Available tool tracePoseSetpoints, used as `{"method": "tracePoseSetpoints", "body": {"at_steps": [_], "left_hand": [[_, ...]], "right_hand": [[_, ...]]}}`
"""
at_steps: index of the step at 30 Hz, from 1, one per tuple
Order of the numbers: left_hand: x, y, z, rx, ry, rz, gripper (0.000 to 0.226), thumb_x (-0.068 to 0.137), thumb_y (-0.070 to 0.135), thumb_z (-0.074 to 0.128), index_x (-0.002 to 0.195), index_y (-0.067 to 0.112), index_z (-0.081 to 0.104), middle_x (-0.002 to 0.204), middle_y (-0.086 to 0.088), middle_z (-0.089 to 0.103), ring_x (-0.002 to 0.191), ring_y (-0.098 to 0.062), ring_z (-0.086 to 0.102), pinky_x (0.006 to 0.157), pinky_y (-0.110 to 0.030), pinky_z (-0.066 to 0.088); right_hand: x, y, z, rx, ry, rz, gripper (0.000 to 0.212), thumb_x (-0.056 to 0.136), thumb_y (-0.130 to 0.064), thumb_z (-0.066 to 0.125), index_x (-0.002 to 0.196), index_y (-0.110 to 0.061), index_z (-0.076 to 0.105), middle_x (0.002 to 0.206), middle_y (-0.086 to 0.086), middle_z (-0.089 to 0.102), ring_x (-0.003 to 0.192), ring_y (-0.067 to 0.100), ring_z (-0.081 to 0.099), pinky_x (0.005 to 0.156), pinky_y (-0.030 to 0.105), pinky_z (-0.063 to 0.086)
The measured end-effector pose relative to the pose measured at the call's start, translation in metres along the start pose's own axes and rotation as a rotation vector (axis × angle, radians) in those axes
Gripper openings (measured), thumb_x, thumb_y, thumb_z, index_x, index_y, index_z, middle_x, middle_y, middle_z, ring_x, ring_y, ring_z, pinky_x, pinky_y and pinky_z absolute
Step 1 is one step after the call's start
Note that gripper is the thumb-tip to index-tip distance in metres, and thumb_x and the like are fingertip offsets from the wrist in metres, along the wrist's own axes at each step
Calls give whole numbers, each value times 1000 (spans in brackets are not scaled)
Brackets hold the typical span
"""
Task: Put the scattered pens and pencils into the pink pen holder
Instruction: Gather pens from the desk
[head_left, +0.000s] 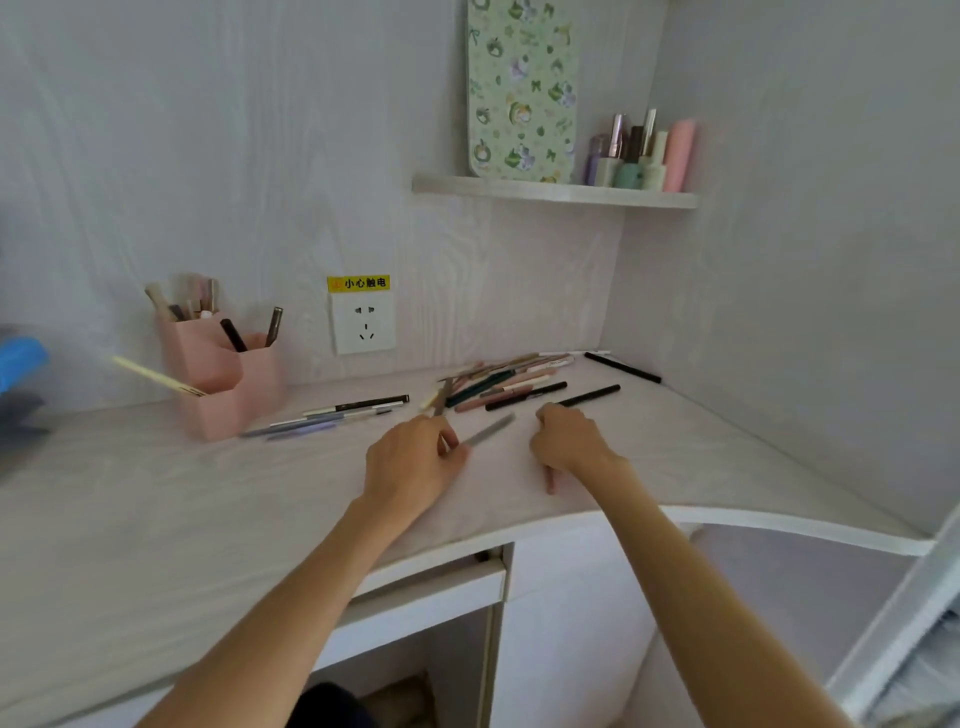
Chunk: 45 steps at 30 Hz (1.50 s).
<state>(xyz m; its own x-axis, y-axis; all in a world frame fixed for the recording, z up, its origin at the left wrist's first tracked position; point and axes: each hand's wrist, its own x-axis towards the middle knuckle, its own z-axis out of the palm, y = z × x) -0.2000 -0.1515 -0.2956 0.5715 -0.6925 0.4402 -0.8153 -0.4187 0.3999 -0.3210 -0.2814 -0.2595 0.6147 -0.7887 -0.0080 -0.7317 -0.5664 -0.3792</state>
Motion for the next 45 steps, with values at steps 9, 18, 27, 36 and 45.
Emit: {"method": "tracePoseSetpoints", "body": {"at_steps": [9, 18, 27, 36, 45], "left_hand": [[-13, -48, -43, 107, 5, -13, 14, 88, 41, 57, 90, 30, 65, 92, 10, 67, 84, -12, 60, 65, -26, 39], [-13, -103, -77, -56, 48, -134, 8, 85, 45, 61, 84, 36, 60, 90, 16, 65, 84, -8, 59, 66, -26, 44], [1, -128, -89, -435, 253, -185, 15, 83, 17, 69, 81, 30, 64, 85, 7, 69, 74, -4, 62, 65, -17, 45], [-12, -134, -114, -573, 555, -155, 8, 78, 20, 74, 78, 24, 67, 73, 9, 69, 69, -4, 63, 67, -14, 47], [-1, -155, -164, -623, 1130, -64, 34, 78, 24, 74, 109, 24, 59, 84, 7, 72, 78, -4, 69, 71, -15, 53]], "right_hand": [[26, 13, 6, 70, 249, 175, 44, 86, -16, 50, 126, -3, 34, 117, 17, 60, 108, 34, 57, 76, 35, 43], [56, -18, 29, 125, 219, -91, 25, 87, -18, 46, 111, -10, 44, 96, 13, 69, 97, 33, 61, 78, 35, 45], [65, -64, 43, 709, 5, -205, 21, 94, -22, 50, 109, -8, 47, 93, 5, 66, 80, 12, 57, 66, 21, 46], [63, -155, 70, 1371, -221, -165, 33, 96, -8, 41, 124, -24, 42, 70, 7, 62, 52, 16, 47, 55, 26, 38], [76, -156, 80, 1415, -282, -271, 27, 96, -11, 44, 120, -17, 54, 62, 4, 65, 57, 20, 59, 56, 25, 42]]}}
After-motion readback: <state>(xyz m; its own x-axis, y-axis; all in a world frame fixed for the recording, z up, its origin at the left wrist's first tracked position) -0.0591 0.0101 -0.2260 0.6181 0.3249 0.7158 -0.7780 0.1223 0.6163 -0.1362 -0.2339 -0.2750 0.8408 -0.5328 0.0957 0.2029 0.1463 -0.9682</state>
